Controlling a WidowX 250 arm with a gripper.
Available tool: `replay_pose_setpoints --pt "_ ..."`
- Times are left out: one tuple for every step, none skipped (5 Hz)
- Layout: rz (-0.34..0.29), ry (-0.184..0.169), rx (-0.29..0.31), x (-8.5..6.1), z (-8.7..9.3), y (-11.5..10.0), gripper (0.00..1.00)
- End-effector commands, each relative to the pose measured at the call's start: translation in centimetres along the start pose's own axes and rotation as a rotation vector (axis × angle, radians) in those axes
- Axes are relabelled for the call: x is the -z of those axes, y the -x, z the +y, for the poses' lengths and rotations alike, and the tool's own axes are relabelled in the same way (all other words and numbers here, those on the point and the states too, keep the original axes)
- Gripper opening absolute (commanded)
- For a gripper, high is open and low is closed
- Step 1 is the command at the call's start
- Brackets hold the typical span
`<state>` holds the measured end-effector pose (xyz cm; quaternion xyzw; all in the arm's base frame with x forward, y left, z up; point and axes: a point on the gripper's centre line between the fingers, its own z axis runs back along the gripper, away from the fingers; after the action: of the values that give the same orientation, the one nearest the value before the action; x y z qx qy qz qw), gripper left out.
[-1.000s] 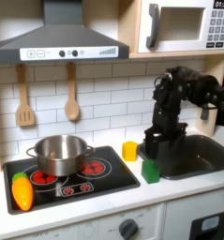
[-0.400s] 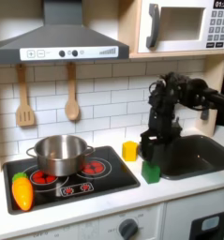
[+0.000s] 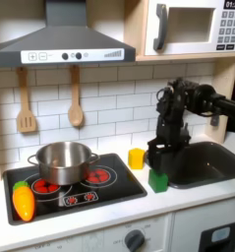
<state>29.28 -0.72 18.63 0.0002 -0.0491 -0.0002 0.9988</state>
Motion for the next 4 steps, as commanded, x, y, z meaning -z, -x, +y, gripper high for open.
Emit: replay_pose_setpoints --pt "0.024 -0.006 -0.017 1.3 0.5 -0.5 1.0" --pt "0.035 -0.005 -0.008 1.8 0.4 -0.6 1.0" --pt "0.04 0.001 -0.009 2.0 0.4 -0.9 1.0" --pt "0.049 -0.014 -0.017 2.5 1.0 -1.3 1.0"
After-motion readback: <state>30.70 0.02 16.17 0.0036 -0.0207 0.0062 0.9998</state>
